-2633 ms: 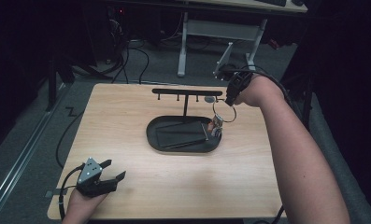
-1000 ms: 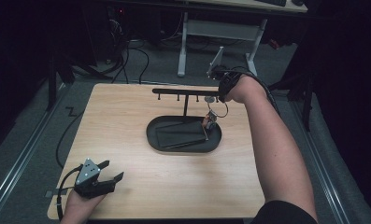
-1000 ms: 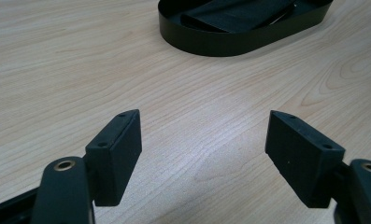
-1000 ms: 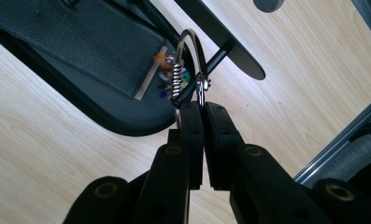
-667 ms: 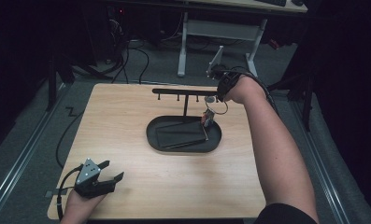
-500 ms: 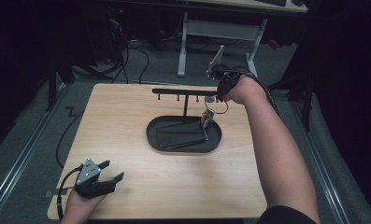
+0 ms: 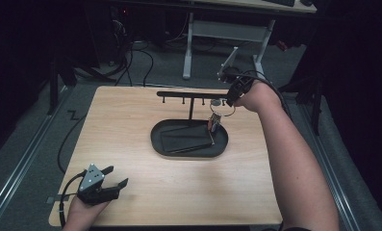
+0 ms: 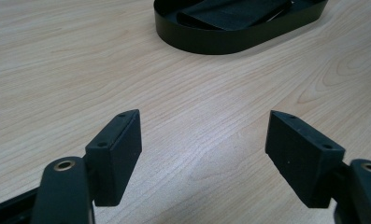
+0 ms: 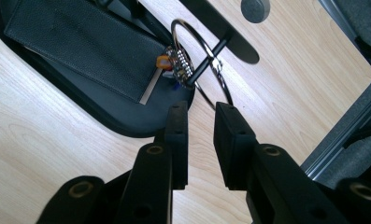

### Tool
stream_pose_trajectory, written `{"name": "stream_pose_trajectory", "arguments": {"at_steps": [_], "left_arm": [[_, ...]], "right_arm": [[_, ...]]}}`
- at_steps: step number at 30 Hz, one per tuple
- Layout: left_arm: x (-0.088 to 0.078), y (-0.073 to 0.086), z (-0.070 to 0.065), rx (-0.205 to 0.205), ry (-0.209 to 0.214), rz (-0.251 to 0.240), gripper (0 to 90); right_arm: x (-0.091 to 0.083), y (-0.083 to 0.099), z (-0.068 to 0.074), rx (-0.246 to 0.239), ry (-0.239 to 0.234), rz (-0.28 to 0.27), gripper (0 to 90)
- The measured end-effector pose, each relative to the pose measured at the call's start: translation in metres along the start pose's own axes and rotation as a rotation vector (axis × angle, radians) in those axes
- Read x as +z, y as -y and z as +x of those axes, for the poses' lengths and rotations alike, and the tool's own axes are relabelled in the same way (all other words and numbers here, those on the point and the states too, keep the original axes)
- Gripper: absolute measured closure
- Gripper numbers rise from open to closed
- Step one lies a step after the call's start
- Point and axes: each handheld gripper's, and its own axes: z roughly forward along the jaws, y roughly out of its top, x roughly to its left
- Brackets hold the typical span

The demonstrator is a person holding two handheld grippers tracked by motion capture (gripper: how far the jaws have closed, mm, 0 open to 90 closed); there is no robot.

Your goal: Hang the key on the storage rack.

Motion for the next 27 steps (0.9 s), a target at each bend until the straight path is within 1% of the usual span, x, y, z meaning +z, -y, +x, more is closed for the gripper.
{"name": "stream_pose_trajectory", "arguments": {"at_steps": [3, 4, 5, 7, 8, 9, 11, 14, 15, 16, 18, 19, 21, 22, 24, 27], "left_arm": [[0.0, 0.0, -0.001, 0.003, 0.001, 0.002, 27.6], [0.0, 0.001, -0.001, 0.004, 0.002, 0.004, 27.6], [-0.001, 0.001, -0.001, 0.005, 0.002, 0.004, 27.6], [-0.001, 0.001, -0.002, 0.007, 0.004, 0.006, 27.6], [-0.001, 0.001, -0.002, 0.007, 0.004, 0.006, 27.6], [-0.001, 0.001, -0.002, 0.007, 0.003, 0.003, 27.6], [-0.001, 0.001, -0.003, 0.01, 0.001, 0.002, 27.6], [0.0, 0.001, -0.004, 0.011, 0.005, 0.007, 27.6], [0.0, 0.001, -0.005, 0.011, 0.007, 0.009, 27.6], [0.0, 0.001, -0.005, 0.012, 0.006, 0.008, 27.6], [0.001, 0.001, -0.005, 0.015, 0.006, 0.009, 27.6], [0.001, 0.001, -0.005, 0.015, 0.007, 0.01, 27.6], [0.001, 0.001, -0.005, 0.013, 0.008, 0.013, 27.6], [0.001, 0.001, -0.005, 0.013, 0.008, 0.013, 27.5], [0.002, 0.001, -0.005, 0.011, 0.008, 0.011, 27.6], [0.004, 0.0, -0.006, 0.012, 0.01, 0.012, 27.5]], "right_arm": [[0.001, 0.007, 0.002, 0.002, -0.001, -0.01, 71.7], [0.002, 0.01, 0.003, -0.006, -0.003, -0.014, 70.7], [0.002, 0.014, 0.005, 0.01, -0.004, -0.014, 69.4], [0.004, 0.021, 0.008, 0.016, -0.004, -0.029, 66.9], [0.004, 0.021, 0.008, 0.016, -0.004, -0.029, 66.9], [0.005, 0.03, 0.009, 0.03, -0.001, -0.055, 63.2], [0.006, 0.036, 0.01, 0.037, -0.003, -0.078, 60.9], [0.008, 0.048, 0.014, 0.058, -0.03, -0.122, 55.5], [0.009, 0.053, 0.015, 0.067, -0.036, -0.149, 53.2], [0.01, 0.056, 0.016, 0.076, -0.04, -0.16, 52.4], [0.013, 0.065, 0.02, 0.08, -0.032, -0.192, 49.2], [0.015, 0.069, 0.023, 0.079, -0.037, -0.21, 47.3], [0.021, 0.079, 0.027, 0.077, -0.044, -0.261, 45.3], [0.027, 0.087, 0.029, 0.093, -0.04, -0.288, 43.6], [0.033, 0.096, 0.032, 0.115, -0.035, -0.321, 42.3], [0.045, 0.111, 0.037, 0.133, -0.029, -0.372, 40.3]]}}
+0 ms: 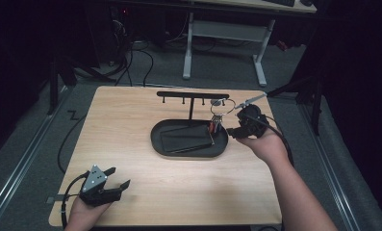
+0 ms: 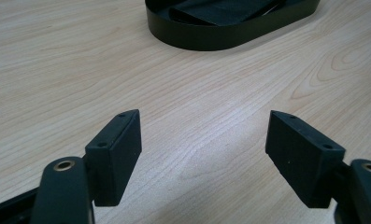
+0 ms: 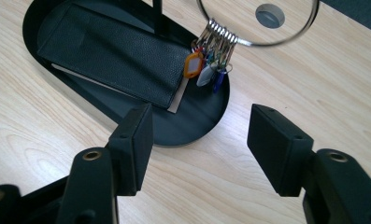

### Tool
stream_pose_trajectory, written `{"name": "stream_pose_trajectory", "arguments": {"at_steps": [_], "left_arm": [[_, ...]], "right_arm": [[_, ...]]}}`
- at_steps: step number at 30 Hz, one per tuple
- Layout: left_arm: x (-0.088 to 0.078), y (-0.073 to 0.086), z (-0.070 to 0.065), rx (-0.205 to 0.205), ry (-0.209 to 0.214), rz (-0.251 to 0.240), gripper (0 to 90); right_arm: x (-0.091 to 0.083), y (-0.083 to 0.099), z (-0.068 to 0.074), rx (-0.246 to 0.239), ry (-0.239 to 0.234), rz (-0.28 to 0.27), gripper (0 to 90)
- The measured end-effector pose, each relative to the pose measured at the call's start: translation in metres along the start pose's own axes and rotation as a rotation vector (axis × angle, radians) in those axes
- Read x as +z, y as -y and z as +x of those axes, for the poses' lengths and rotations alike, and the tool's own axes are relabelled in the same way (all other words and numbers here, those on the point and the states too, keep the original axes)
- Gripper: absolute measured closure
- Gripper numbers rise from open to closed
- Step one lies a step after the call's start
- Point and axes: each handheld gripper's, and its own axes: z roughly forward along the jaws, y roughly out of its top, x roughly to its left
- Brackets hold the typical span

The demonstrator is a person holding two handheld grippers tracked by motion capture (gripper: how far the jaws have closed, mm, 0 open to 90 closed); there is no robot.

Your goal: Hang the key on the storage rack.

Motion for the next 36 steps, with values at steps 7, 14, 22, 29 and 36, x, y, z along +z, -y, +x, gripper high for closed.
{"name": "stream_pose_trajectory", "arguments": {"at_steps": [7, 14, 22, 29, 36], "left_arm": [[0.005, -0.002, -0.001, 0.005, 0.007, 0.008, 27.5], [0.007, -0.001, -0.004, 0.013, 0.011, 0.014, 27.4], [0.008, 0.0, -0.003, 0.01, 0.011, 0.012, 27.3], [0.007, 0.001, -0.004, 0.008, 0.019, 0.008, 27.0], [0.012, 0.001, -0.007, 0.011, 0.025, 0.019, 26.7]], "right_arm": [[0.018, 0.045, 0.012, 0.016, 0.028, -0.094, 36.0], [0.039, 0.087, 0.029, 0.042, 0.031, -0.182, 34.8], [0.056, 0.125, 0.049, 0.064, 0.037, -0.25, 30.2], [0.061, 0.167, 0.074, 0.103, 0.153, -0.385, 30.3], [0.063, 0.175, 0.077, 0.129, 0.068, -0.376, 24.8]]}}
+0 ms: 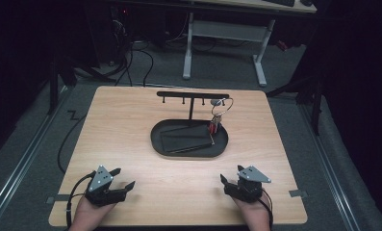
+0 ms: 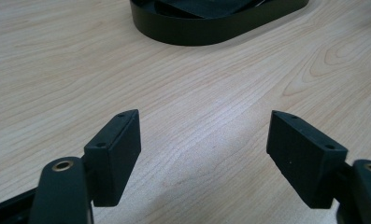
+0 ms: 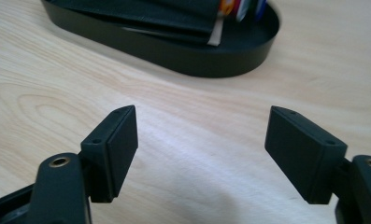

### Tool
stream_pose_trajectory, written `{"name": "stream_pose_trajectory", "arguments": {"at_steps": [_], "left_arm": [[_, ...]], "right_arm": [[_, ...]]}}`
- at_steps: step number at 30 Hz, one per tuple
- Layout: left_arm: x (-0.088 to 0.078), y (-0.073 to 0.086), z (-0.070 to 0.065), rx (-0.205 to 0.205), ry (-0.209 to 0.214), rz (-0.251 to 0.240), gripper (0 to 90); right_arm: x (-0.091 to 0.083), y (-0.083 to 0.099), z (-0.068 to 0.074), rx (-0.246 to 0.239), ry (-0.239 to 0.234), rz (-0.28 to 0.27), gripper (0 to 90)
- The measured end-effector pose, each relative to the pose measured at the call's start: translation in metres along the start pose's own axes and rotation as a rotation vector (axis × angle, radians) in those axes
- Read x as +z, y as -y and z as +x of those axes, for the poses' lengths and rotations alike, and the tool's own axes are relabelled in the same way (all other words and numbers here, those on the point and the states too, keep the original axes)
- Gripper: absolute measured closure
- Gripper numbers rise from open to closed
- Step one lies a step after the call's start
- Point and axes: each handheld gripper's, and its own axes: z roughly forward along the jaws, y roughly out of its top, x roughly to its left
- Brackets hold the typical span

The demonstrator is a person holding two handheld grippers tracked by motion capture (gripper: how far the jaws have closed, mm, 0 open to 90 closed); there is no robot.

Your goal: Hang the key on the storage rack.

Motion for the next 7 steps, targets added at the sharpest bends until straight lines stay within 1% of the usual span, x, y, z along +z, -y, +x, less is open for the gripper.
{"name": "stream_pose_trajectory", "arguments": {"at_steps": [1, 4, 7], "left_arm": [[0.0002, 0.0, -0.0005, 0.0, 0.001, 0.001, 26.7], [-0.0008, -0.0001, -0.0021, 0.009, -0.001, -0.002, 26.7], [-0.0013, 0.0004, -0.0013, 0.003, 0.0, -0.004, 26.6]], "right_arm": [[0.0015, 0.0002, -0.0006, 0.015, -0.011, 0.003, 24.6], [0.0016, 0.0002, 0.0001, -0.001, -0.004, 0.0, 24.8], [0.0005, 0.0004, -0.0014, 0.028, -0.005, -0.001, 24.8]]}}
